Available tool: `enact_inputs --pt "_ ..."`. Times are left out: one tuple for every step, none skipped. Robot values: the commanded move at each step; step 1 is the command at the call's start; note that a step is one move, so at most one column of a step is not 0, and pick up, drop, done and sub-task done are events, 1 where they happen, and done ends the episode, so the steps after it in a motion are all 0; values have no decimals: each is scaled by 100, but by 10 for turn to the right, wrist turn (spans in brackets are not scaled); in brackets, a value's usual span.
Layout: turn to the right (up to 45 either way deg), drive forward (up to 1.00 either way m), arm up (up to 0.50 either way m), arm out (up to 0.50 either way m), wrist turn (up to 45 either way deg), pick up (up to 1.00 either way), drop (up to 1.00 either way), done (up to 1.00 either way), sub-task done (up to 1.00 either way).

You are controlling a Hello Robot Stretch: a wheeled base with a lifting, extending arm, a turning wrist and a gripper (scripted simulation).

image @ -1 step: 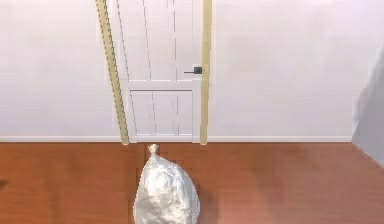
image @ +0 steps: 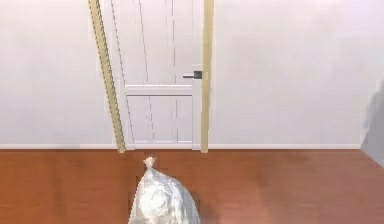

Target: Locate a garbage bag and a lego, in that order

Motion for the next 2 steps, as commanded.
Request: enact_inputs --pt "-90 0 0 0 0 0 0 0 0" --pt "0 0 0 0 0 0 0 0 100"
